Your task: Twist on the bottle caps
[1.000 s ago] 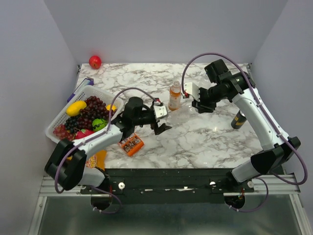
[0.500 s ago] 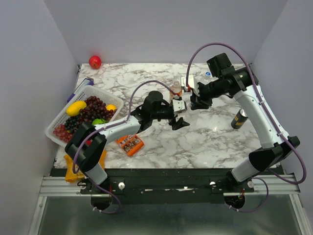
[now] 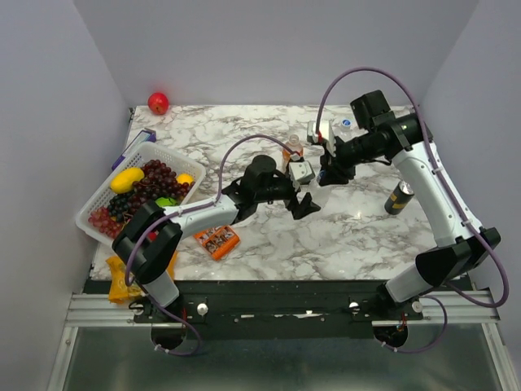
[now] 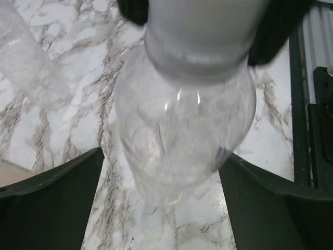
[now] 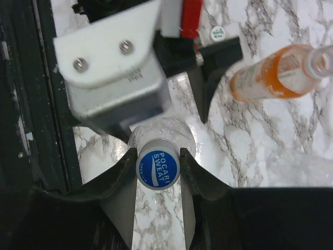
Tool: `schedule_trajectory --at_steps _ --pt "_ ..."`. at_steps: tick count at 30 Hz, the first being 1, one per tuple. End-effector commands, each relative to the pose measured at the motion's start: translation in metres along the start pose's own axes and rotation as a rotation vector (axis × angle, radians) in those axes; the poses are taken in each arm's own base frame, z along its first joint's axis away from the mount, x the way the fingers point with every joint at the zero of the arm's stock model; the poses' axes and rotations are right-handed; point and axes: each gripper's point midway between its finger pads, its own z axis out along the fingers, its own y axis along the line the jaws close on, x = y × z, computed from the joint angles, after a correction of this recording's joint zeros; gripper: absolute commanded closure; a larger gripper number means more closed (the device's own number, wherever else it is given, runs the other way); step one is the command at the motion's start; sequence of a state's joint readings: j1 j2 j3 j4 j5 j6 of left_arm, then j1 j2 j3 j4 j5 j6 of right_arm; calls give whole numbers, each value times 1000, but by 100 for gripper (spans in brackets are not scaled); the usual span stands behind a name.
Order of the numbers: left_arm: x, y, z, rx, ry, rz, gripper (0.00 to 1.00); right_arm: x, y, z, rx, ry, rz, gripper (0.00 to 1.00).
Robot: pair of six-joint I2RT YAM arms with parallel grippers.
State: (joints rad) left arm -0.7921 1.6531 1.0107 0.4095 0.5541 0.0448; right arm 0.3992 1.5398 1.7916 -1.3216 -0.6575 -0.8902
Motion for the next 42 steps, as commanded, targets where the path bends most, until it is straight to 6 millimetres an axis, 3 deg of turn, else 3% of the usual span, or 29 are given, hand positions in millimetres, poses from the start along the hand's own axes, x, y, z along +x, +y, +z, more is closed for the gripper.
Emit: schedule_trajectory --at_steps 1,5,8,13,16,23,33,42 --pt "6 27 -22 -155 63 4 1 36 3 -34 18 119 141 99" --pt "28 33 -49 -192 171 4 1 55 -26 -56 118 154 165 99" --pt "41 32 -66 -182 218 -13 1 62 -49 -56 145 165 208 99" --pt "41 35 -81 -185 241 -37 1 56 -103 -51 232 95 261 99" --pt "38 40 -87 -206 237 -49 1 55 -124 -44 259 71 269 99" --pt "47 45 -96 -240 276 -115 1 67 -141 -25 236 71 308 98" --pt "53 54 -104 -262 306 -132 1 80 -158 -17 244 31 323 95" --pt "58 65 -107 -278 329 -144 1 95 -156 -4 233 38 320 92"
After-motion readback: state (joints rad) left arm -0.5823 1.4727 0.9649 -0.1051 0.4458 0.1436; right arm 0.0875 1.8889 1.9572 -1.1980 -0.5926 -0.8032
